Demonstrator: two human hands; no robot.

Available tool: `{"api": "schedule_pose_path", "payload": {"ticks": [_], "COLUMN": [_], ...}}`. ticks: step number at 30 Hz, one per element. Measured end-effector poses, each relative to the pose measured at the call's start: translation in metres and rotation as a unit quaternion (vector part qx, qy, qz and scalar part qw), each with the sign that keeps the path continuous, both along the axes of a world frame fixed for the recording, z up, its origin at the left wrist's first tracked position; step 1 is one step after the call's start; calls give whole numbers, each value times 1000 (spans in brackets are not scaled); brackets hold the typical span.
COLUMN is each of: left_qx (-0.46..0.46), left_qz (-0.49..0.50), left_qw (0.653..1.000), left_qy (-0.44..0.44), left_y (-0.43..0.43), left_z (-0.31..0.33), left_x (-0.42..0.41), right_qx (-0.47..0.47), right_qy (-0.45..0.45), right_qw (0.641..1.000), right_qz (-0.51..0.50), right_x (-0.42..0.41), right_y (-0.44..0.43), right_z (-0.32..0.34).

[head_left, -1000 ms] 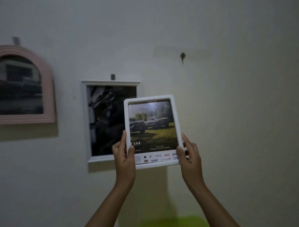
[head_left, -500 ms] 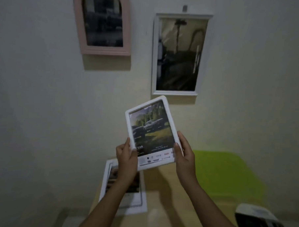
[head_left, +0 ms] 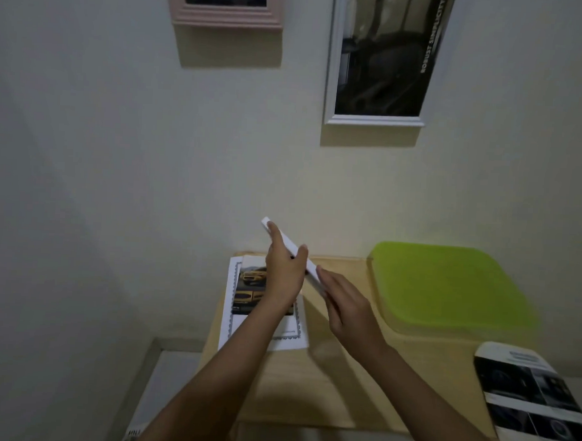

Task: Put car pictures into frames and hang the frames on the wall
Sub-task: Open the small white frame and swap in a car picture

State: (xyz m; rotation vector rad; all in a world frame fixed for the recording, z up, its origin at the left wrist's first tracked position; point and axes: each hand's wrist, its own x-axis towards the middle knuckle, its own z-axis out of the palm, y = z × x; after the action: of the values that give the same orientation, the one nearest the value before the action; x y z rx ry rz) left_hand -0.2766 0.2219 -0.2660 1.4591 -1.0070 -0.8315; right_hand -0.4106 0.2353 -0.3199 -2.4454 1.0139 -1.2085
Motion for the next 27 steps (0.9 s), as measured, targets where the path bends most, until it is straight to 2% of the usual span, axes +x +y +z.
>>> {"api": "schedule_pose_path", "payload": {"ticks": [5, 11, 13, 16, 18, 20, 24, 27], "left_qx": [-7, 28, 39, 43, 49, 55, 101, 162], "left_qz": [0, 9, 12, 4, -2, -21, -71, -84], "left_qw": [998, 990, 987, 979, 971, 967, 975, 979], "left_qy": [69, 135, 155, 201, 232, 248, 186, 88], "left_y": [2, 14, 22, 33, 38, 42, 39, 39], "left_z": [-9, -33, -41, -55, -69, -84, -115, -147], "left_x": [18, 53, 64, 76, 79, 77, 66, 51], "right_qx": [91, 227, 234, 242, 313, 402, 447, 447], "right_qy": [-5, -31, -41, -60, -71, -104, -136, -155], "right_qw": [995, 966, 967, 968, 943, 904, 876, 866], "right_qz": [42, 116, 90, -26, -90, -103, -122, -163], "right_x": [8, 12, 10, 1, -3, -5, -15, -25], "right_y": [8, 10, 5, -13, -21, -20, -4, 6], "right_z": [-6, -9, -16, -41, -59, -74, -105, -122]}}
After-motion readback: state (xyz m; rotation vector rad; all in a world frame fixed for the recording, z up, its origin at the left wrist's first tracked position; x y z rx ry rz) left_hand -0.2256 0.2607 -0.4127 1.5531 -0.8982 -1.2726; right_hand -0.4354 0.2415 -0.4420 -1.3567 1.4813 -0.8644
